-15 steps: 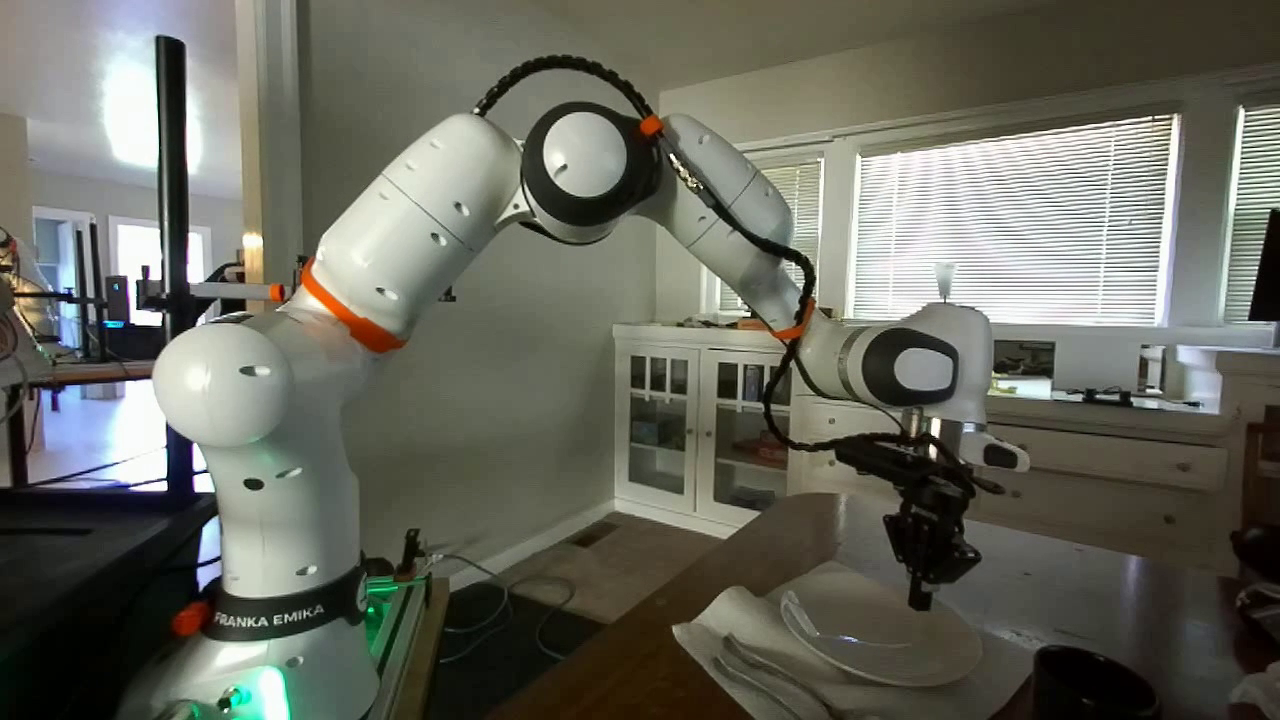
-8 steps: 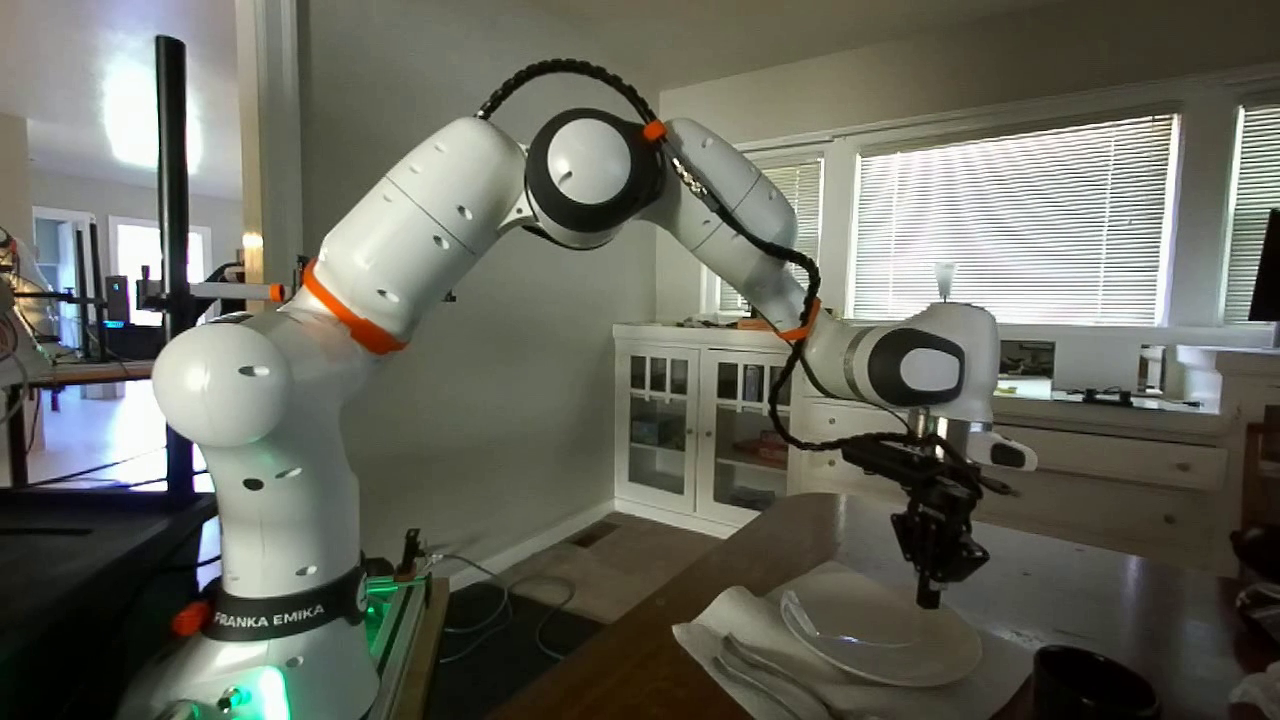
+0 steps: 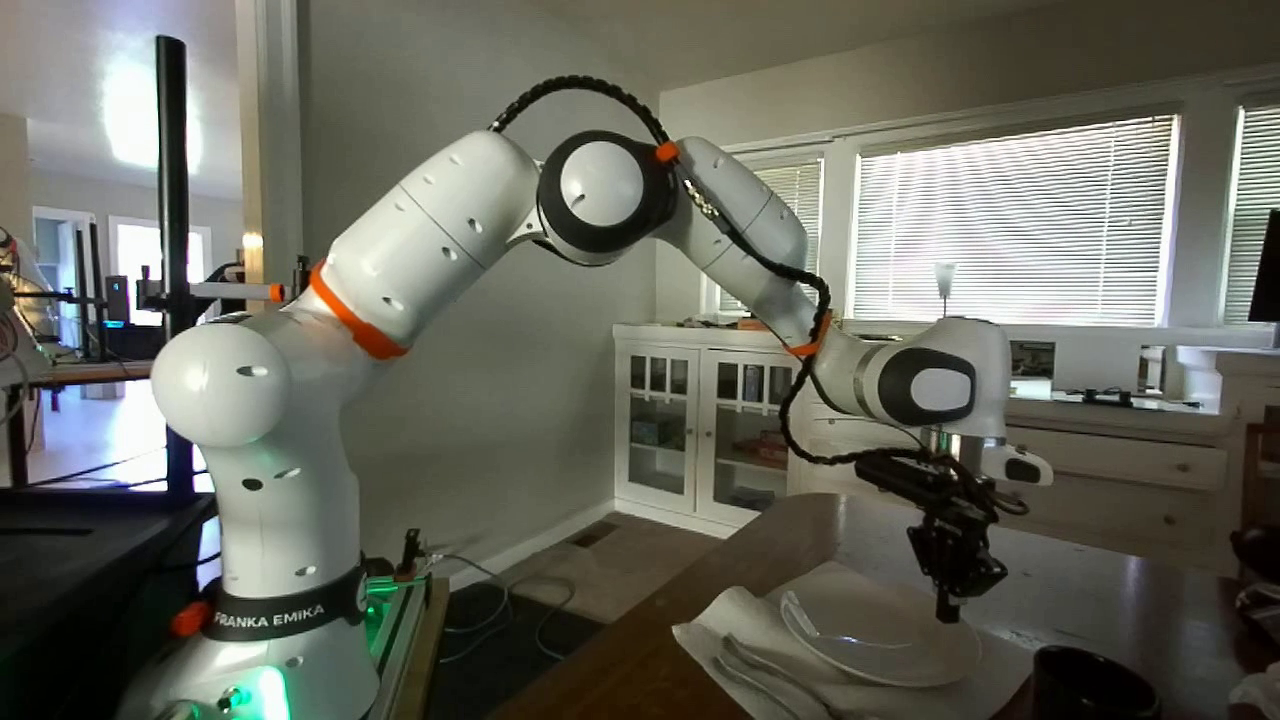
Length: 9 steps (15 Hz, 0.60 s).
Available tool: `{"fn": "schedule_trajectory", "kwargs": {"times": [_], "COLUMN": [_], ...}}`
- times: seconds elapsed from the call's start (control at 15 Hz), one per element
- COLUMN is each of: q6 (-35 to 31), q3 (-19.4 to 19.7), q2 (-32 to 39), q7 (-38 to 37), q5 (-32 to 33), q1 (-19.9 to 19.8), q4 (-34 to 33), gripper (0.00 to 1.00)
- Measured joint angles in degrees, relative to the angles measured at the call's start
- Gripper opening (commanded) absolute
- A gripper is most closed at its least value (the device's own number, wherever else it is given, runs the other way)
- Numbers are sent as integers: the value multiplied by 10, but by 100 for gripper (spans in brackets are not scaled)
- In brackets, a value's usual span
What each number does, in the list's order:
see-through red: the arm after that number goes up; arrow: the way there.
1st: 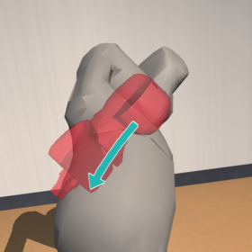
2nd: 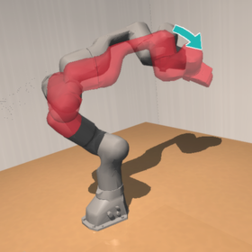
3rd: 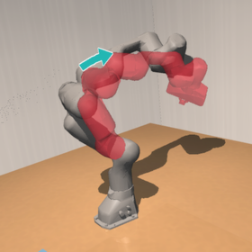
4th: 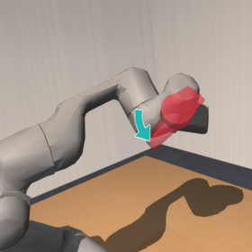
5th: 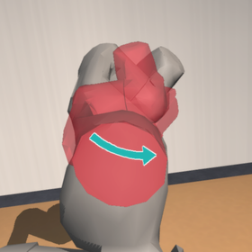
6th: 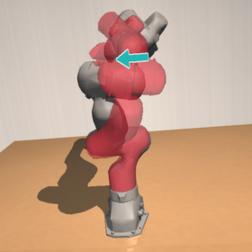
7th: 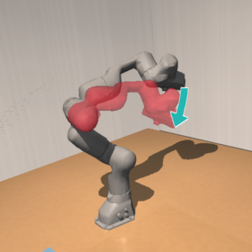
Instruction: Straighten the table mat
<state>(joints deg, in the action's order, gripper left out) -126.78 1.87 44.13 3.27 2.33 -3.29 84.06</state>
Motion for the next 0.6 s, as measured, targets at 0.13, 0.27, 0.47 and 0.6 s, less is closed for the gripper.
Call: {"fn": "schedule_trajectory", "kwargs": {"times": [0.13,0.27,0.47,0.6], "q6": [-4,-6,-8,-15], "q3": [0,0,-1,-2], "q2": [5,9,11,12], "q7": [0,0,0,0], "q5": [0,-1,-2,-3], "q1": [0,0,-1,-2], "q4": [-5,-8,-11,-12], "gripper": [0,0,0,0]}}
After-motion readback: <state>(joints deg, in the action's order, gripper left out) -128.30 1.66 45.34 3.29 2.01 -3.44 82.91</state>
